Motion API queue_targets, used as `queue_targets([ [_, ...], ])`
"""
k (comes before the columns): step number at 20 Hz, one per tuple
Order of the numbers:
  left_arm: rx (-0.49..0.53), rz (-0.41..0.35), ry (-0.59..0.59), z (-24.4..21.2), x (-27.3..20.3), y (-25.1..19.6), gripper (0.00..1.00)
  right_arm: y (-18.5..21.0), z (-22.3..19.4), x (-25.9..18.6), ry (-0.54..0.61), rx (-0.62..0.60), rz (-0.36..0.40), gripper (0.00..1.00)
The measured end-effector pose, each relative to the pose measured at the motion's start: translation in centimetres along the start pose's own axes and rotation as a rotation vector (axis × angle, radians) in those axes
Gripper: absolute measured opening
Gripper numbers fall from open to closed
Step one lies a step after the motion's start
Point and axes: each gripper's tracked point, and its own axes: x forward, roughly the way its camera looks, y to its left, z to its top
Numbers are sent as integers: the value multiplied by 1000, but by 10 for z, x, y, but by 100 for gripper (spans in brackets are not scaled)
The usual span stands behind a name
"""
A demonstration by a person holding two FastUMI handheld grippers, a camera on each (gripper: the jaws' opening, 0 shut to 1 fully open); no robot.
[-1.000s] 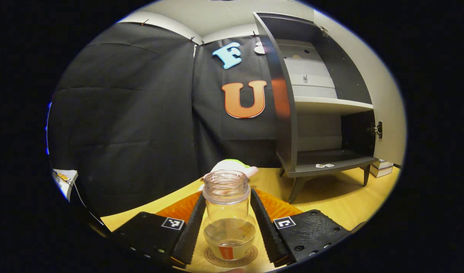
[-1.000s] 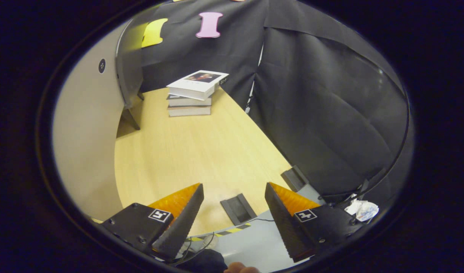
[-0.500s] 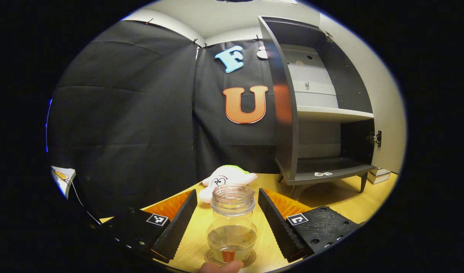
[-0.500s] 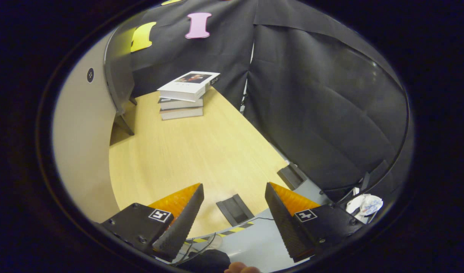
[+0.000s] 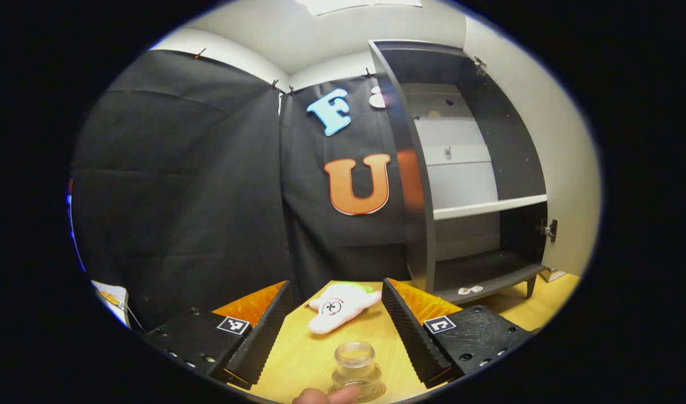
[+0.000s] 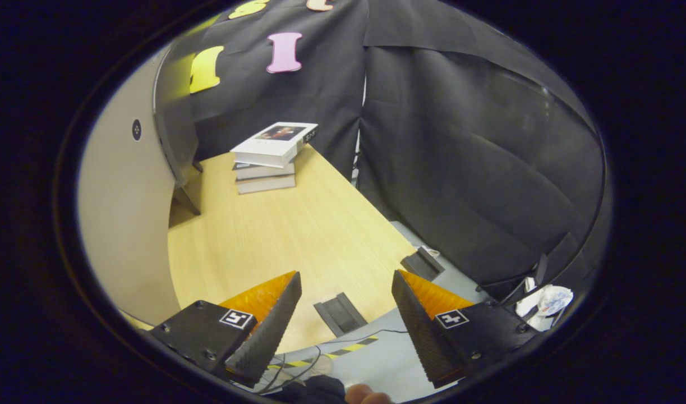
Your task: Open the cabinet door with the right hand, grasp the bottle in the cabinet with the left hand and place it on the coaster, then close the cabinet door with the right hand.
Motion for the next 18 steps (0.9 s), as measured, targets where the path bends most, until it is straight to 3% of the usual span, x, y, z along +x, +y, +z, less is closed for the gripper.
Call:
queue_targets([
  [3, 11, -20, -20, 54, -3, -12, 97, 15, 33, -4, -22, 84, 101, 100],
  [6, 0, -52, -41, 113, -7, -34, 97, 31, 125, -17, -151, 181, 263, 100],
  [9, -38, -90, -12, 153, -21, -63, 96, 45, 206, -65, -278, 229, 514, 100],
  [12, -33, -92, 51, 158, -46, -81, 96, 58, 257, -126, -380, 248, 744, 100],
  [16, -19, -119, 86, 161, -78, -107, 96, 98, 255, -227, -394, 147, 1132, 99],
  [18, -9, -167, 93, 162, -80, -126, 96, 105, 246, -265, -401, 42, 1256, 99],
])
